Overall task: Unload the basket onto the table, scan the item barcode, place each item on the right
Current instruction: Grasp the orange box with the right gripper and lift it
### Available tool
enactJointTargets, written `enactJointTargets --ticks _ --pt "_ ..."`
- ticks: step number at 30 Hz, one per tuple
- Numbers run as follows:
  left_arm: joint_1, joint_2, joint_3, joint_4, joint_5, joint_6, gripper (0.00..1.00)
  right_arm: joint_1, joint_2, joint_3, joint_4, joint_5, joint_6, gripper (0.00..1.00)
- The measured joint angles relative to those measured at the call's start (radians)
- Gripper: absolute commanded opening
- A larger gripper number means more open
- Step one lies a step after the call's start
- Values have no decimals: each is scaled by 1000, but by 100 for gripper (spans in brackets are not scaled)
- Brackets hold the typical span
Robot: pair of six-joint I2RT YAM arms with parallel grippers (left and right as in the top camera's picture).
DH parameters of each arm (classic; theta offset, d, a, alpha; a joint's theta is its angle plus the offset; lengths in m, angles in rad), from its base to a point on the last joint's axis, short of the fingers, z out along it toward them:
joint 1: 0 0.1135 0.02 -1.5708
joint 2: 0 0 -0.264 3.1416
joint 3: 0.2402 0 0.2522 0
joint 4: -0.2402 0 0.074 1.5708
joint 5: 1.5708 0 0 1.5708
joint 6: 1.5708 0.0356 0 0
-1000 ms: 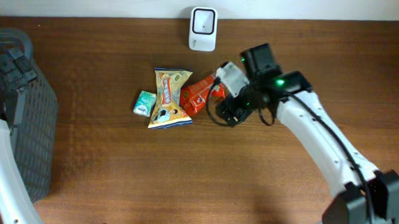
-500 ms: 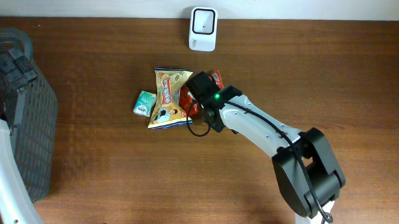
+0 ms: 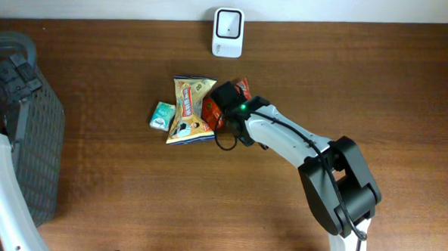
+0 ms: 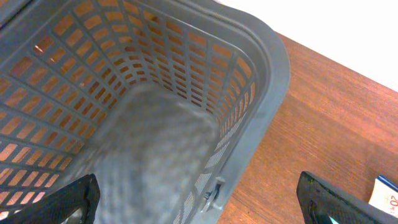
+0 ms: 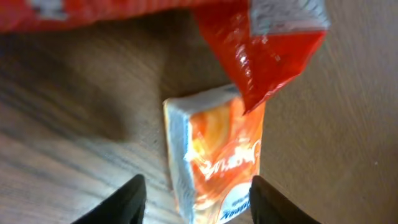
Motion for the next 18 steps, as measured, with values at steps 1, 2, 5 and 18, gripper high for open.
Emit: enactJointTargets --ticks 1,2,5,18 --pt "0 0 0 0 0 0 99 -6 2 0 4 0 0 47" --pt "0 0 0 0 0 0 99 -10 4 0 4 0 -1 47" --pt "0 0 0 0 0 0 99 -24 13 0 5 0 0 47" --pt "0 0 0 0 0 0 99 -25 47 -7 45 -9 1 29"
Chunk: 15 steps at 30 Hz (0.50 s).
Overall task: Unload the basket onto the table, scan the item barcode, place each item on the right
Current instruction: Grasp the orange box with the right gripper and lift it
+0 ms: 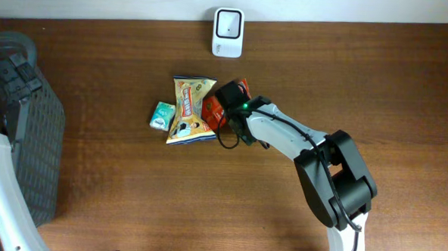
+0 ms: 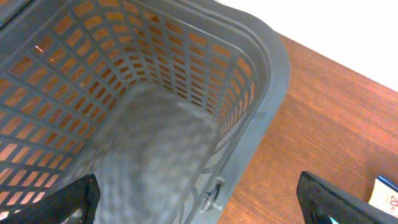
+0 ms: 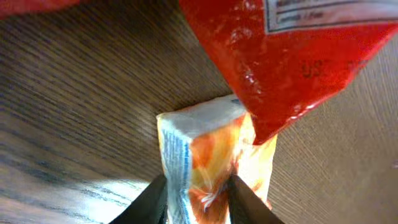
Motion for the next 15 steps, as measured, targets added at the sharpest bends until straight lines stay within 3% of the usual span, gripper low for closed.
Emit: enactJointTargets --ticks 5,7,15 --pt "0 0 0 0 0 0 99 0 0 0 0 -2 1 20" --pt "0 0 0 0 0 0 99 0 0 0 -1 -3 2 4" --pt "0 0 0 0 0 0 99 -13 -10 42 -118 -116 31 4"
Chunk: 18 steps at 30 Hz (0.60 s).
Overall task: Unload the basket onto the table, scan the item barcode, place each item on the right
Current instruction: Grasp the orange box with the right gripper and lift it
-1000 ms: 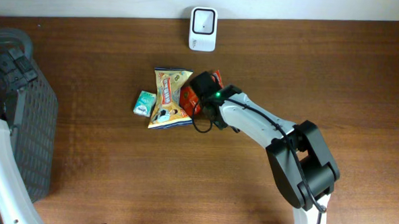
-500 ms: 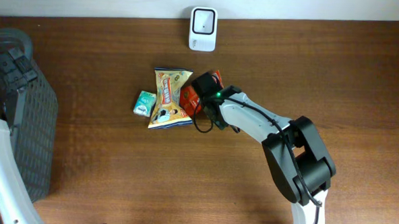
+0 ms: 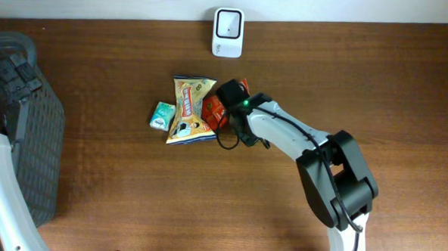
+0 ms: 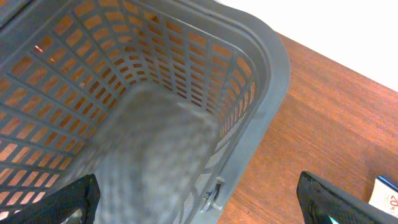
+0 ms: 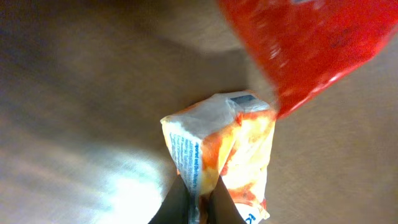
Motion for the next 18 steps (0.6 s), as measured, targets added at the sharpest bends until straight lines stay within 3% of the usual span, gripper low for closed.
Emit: enactJointTargets --ticks 7,13,18 --pt "0 0 0 0 0 0 99 -158 -105 154 -233 -415 0 4" --pt "0 0 0 0 0 0 99 -441 -206 208 -312 -989 -60 4" --pt "0 0 0 0 0 0 99 -586 -204 208 -355 -1387 -143 4"
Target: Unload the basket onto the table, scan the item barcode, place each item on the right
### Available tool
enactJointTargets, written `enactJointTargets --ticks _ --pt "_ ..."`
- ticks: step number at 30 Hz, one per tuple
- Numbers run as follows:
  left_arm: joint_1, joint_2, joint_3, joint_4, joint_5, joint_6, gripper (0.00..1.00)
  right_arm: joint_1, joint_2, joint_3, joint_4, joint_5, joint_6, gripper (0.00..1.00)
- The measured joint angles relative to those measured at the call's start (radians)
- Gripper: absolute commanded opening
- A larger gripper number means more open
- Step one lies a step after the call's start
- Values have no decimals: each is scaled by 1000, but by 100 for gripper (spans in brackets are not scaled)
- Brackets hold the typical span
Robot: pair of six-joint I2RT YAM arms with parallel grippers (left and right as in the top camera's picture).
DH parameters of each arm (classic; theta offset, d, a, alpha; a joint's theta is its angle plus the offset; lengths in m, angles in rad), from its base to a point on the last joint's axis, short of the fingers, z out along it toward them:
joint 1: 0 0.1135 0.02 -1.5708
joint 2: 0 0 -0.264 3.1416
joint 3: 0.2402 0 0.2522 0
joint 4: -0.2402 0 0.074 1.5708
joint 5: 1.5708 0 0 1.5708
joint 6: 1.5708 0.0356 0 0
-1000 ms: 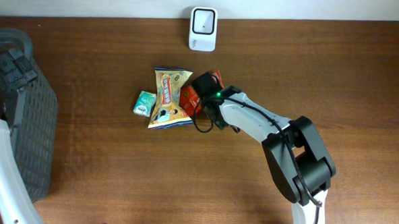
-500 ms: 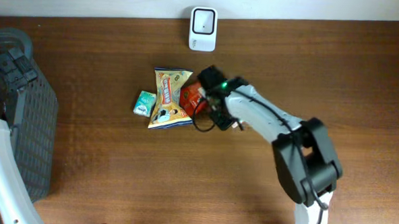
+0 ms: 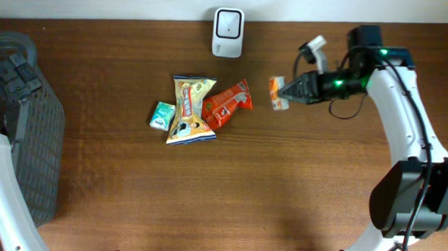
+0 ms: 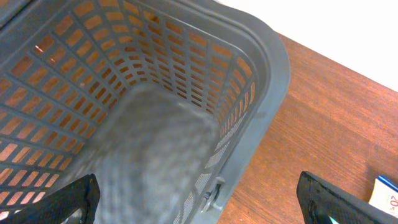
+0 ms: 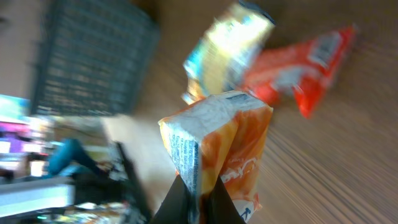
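My right gripper [image 3: 290, 91] is shut on a small orange-and-white packet [image 3: 277, 93], held in the air right of the item pile and below-right of the white scanner [image 3: 228, 22]. In the right wrist view the orange packet [image 5: 217, 146] is pinched between my fingertips [image 5: 196, 208], seen end-on and blurred. My left gripper [image 4: 199, 199] stands open over the grey basket [image 4: 155, 93] at the table's left edge, holding nothing.
On the wooden table lie a yellow snack bag [image 3: 191, 109], a red snack bag [image 3: 226, 103] and a small green packet [image 3: 161, 115]. The grey basket [image 3: 26, 155] fills the far left. The scanner stands at the table's back edge.
My right gripper, then shut on the orange packet down at the table by the red bag, now holds it lifted off the table to the right of the pile. The left arm is unchanged.
My right gripper was open around the orange packet lying beside the red bag. Its fingers then stood closer on the packet, then shut on it. Now the packet is off the table, right of the pile. My left gripper stayed open over the basket throughout.
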Motion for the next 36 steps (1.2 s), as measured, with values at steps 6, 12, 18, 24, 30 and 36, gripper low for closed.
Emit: enactJointTargets --ticks 6,12,18,24,30,36 --pt "0 0 0 0 0 0 99 -29 0 0 2 -241 -26 4" --pt "0 0 0 0 0 0 99 -29 0 -3 2 -127 -30 4" --pt "0 0 0 0 0 0 99 -24 51 -163 105 -38 -27 4" --pt "0 0 0 0 0 0 99 6 191 -328 259 -4 18 16" --pt "0 0 0 0 0 0 99 -9 198 -330 360 278 187 35" --pt "0 0 0 0 0 0 99 -15 177 -307 357 583 288 48"
